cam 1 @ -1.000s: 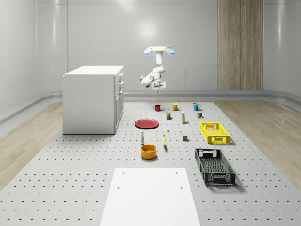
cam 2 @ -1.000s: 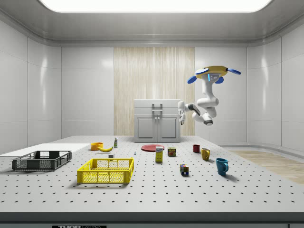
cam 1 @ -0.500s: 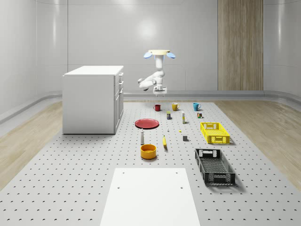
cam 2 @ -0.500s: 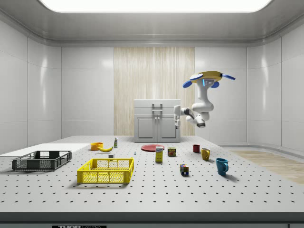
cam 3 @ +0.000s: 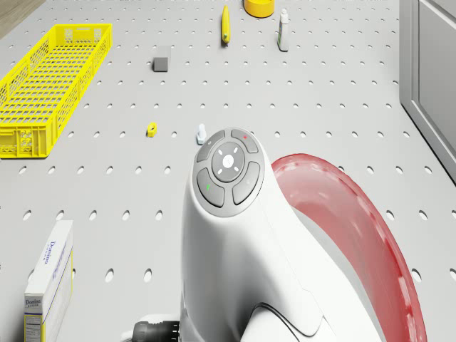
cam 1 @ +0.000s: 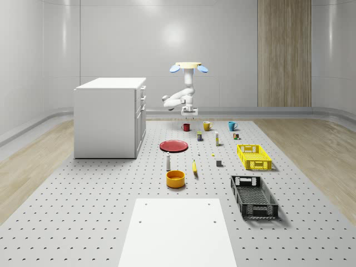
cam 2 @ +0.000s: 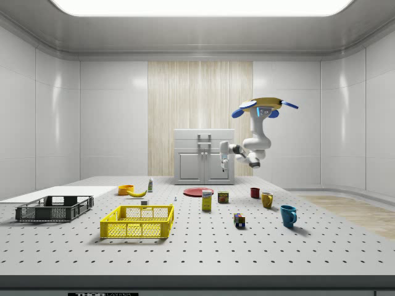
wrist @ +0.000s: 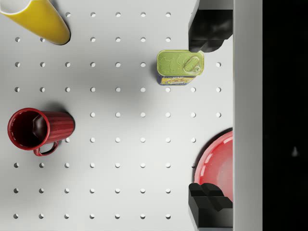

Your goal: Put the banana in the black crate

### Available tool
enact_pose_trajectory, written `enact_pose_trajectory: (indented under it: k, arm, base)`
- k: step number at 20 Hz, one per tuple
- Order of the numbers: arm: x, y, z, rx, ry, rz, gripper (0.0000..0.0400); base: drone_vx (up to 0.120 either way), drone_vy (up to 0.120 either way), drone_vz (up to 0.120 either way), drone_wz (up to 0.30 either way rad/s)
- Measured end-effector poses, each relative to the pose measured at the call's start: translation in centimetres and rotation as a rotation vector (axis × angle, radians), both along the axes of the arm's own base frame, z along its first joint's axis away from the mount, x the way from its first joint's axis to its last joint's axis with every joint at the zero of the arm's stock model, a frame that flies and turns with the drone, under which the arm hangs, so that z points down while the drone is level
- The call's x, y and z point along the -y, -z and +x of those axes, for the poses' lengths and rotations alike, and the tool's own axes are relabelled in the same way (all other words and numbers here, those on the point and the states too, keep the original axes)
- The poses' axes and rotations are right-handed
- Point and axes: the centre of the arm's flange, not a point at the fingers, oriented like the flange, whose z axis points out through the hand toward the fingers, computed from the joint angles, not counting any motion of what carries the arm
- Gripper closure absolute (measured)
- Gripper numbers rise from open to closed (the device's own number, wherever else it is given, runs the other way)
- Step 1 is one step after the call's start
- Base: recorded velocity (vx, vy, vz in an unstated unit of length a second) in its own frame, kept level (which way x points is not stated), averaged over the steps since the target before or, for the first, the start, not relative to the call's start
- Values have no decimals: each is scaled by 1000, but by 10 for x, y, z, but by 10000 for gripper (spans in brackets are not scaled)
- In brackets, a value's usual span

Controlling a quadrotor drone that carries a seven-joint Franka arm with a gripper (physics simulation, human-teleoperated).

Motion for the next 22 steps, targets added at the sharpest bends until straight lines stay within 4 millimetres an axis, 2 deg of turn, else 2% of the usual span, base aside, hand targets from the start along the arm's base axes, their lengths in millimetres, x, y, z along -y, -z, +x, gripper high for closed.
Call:
enact_pose_trajectory:
  k: [3,5,18,22]
  arm:
    - [0,0,0,0,0,-2,0]
    - [0,0,0,0,0,-3,0]
    - [0,0,0,0,0,-4,0]
    - [0,0,0,0,0,-4,0]
  base:
    - [120,107,0,0]
    - [120,0,-20,0]
    - [120,0,-120,0]
    - [120,20,-10,0]
